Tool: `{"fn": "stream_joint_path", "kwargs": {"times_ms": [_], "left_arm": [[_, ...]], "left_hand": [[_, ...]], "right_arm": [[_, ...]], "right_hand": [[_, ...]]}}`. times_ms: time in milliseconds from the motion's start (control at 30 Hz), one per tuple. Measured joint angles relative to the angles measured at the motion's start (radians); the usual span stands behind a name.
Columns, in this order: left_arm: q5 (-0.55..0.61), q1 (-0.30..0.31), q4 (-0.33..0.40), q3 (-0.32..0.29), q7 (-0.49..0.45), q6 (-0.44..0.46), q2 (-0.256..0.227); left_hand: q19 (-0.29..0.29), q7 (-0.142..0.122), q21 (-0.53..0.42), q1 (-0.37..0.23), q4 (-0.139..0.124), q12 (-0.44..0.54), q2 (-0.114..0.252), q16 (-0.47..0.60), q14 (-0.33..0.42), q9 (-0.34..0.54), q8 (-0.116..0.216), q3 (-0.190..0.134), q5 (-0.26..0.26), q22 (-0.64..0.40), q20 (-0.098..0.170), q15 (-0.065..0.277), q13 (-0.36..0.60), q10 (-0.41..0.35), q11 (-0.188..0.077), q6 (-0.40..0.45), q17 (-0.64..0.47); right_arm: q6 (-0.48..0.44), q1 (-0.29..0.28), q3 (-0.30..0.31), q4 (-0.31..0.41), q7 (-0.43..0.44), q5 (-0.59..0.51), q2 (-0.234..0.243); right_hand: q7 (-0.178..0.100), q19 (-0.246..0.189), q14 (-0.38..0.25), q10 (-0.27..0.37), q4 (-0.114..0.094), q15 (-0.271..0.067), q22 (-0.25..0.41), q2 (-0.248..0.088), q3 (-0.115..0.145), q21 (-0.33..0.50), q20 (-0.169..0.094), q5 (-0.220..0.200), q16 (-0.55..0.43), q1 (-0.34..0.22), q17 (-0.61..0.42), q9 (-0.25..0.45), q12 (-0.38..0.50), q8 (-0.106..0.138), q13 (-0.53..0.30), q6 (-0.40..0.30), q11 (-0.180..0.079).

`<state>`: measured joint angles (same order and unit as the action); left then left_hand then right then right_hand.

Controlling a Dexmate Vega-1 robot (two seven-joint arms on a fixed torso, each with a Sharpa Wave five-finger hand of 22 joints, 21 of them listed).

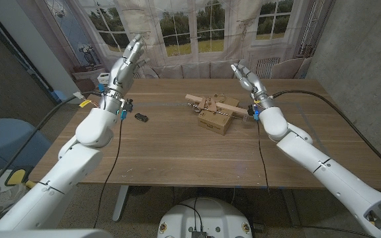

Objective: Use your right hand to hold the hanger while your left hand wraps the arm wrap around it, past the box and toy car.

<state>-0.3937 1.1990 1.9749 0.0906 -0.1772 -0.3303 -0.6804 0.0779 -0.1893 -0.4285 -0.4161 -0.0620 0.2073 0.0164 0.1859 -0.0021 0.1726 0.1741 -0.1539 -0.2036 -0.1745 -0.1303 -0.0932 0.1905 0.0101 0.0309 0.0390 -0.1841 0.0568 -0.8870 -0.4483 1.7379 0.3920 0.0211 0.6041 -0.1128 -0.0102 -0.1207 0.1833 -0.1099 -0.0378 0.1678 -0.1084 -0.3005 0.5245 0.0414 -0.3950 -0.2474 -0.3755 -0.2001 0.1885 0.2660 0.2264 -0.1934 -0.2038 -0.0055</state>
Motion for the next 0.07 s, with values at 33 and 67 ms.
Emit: {"fn": "stream_joint_path", "kwargs": {"times_ms": [33, 67], "left_arm": [[0.002, 0.002, 0.000, 0.000, -0.004, 0.005, 0.000], [0.004, 0.002, 0.000, 0.000, -0.007, 0.008, 0.000]], "left_hand": [[0.000, 0.000, 0.003, 0.000, 0.000, 0.000, 0.000, 0.000, -0.002, 0.000, 0.000, 0.000, 0.000, 0.000, 0.000, -0.002, 0.000, 0.002, 0.002, 0.000, 0.000], [0.000, 0.000, 0.007, 0.000, 0.000, 0.000, 0.000, 0.000, -0.002, 0.000, 0.000, 0.000, 0.000, 0.000, 0.000, -0.002, 0.000, 0.003, 0.003, 0.000, 0.000]], "right_arm": [[0.002, -0.003, 0.008, -0.003, 0.001, 0.001, -0.001], [0.002, -0.004, 0.010, -0.005, 0.001, 0.001, -0.002]], "right_hand": [[-0.001, 0.002, -0.005, 0.007, 0.000, -0.001, 0.000, 0.000, 0.000, -0.003, 0.002, 0.000, 0.000, 0.000, 0.000, 0.000, 0.000, 0.000, 0.000, -0.006, 0.000], [0.002, 0.002, -0.006, 0.007, 0.000, 0.000, 0.000, 0.000, 0.000, -0.003, 0.002, 0.000, 0.000, 0.000, 0.001, 0.000, 0.000, 0.000, 0.000, -0.009, 0.000]]}}
